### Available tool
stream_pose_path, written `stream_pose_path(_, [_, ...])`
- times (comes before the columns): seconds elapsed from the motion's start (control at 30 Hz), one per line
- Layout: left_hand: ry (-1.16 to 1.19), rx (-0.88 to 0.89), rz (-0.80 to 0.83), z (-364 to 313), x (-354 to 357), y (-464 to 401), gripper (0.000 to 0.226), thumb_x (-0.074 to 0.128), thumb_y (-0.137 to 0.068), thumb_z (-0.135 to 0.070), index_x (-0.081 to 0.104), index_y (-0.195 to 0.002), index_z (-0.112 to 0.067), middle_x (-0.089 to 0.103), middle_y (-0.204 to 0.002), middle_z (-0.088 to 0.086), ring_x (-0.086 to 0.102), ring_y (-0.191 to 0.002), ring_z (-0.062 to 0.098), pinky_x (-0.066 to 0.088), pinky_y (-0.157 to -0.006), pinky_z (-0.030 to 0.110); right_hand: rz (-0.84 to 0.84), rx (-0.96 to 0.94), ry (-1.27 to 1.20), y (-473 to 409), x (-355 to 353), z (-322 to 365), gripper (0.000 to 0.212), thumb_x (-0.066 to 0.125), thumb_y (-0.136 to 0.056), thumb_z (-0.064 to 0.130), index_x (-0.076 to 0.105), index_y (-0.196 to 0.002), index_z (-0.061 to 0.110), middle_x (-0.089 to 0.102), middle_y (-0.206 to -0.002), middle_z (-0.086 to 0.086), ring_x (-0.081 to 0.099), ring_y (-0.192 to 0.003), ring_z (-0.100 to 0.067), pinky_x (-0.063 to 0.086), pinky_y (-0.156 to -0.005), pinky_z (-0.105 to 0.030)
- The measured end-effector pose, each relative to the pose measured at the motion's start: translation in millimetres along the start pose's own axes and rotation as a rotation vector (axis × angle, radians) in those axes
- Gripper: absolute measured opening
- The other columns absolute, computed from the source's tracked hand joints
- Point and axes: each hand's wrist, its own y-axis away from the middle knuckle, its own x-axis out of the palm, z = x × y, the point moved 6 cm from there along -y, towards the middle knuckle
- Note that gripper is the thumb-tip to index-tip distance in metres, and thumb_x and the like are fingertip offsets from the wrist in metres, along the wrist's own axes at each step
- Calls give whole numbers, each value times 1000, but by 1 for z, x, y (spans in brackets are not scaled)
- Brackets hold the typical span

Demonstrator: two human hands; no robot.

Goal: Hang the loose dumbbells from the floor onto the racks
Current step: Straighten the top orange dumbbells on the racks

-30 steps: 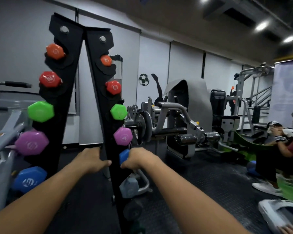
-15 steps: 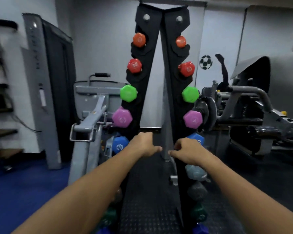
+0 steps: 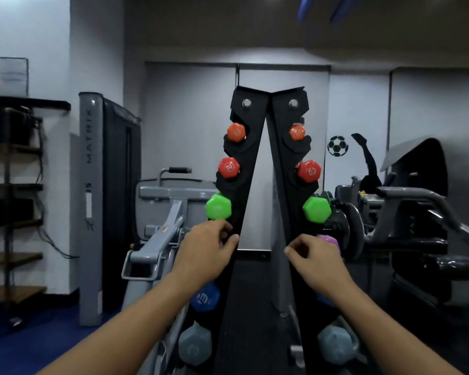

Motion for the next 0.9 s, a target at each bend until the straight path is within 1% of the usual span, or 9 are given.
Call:
stream_pose_path(0.07, [-8, 18, -75, -3, -13, -15, 26, 69, -91, -45, 72, -107, -25, 73, -95, -7, 68, -88, 17, 56, -80, 37, -15, -38, 7, -12, -6, 16, 9, 72, -88, 34, 72, -86, 26, 68, -74, 15, 58, -69, 7, 41, -63, -9])
stream_pose_path(0.17, [-25, 41, -181, -4, -35, -47, 28, 69, -92, -45, 68, -109, -23, 69, -98, -5, 66, -89, 19, 56, -80, 38, -38, -117, -22, -39, -21, 47, 8, 70, -91, 34, 71, -88, 26, 68, -80, 15, 61, -76, -1, 43, -69, -19])
stream_pose_path(0.37, [-58, 63, -226, -17, -63, -99, 40, 68, -94, -48, 65, -122, -21, 67, -112, -3, 65, -97, 16, 56, -85, 35, -105, -219, -18, -84, -51, 95, 11, 68, -91, 35, 73, -93, 26, 70, -86, 15, 65, -82, -2, 54, -77, -25])
stream_pose_path(0.53, [-43, 56, -262, -29, -83, -135, 48, 66, -94, -50, 60, -132, -21, 65, -121, -1, 64, -109, 20, 55, -90, 37, -141, -291, -18, -112, -72, 134, 11, 67, -93, 33, 73, -95, 24, 71, -88, 13, 64, -82, -2, 46, -72, -15])
stream_pose_path(0.6, [-49, 53, -257, -33, -87, -150, 55, 66, -95, -51, 56, -139, -21, 61, -131, 2, 63, -116, 23, 53, -95, 38, -209, -277, -19, -123, -83, 140, 9, 67, -93, 30, 72, -96, 24, 71, -89, 12, 63, -83, -4, 48, -72, -15])
stream_pose_path(0.67, [-66, 53, -240, -35, -87, -165, 65, 68, -94, -52, 51, -147, -19, 58, -140, 5, 60, -124, 25, 50, -102, 40, -339, -235, -29, -137, -100, 135, 11, 67, -90, 25, 72, -99, 23, 71, -93, 8, 63, -85, -10, 52, -80, -25])
stream_pose_path(0.77, [-87, 65, -184, -35, -80, -186, 79, 71, -91, -52, 42, -156, -19, 57, -146, 6, 56, -132, 26, 45, -110, 41, -441, -142, -106, -160, -123, 116, 27, 68, -90, 22, 66, -116, 19, 66, -110, -2, 62, -101, -19, 49, -92, -30])
stream_pose_path(0.83, [-52, 72, -144, -36, -72, -195, 83, 74, -88, -52, 41, -156, -19, 59, -145, 7, 56, -132, 27, 46, -111, 43, -361, -32, -115, -179, -129, 98, 46, 70, -91, 25, 57, -134, 15, 60, -128, -8, 57, -119, -26, 44, -102, -35])
stream_pose_path(0.9, [-31, 78, -136, -36, -65, -201, 79, 77, -86, -50, 45, -152, -20, 63, -141, 7, 59, -128, 28, 49, -108, 46, -224, 81, -196, -198, -129, 82, 58, 68, -91, 23, 48, -145, 15, 56, -138, -11, 53, -127, -29, 43, -108, -39])
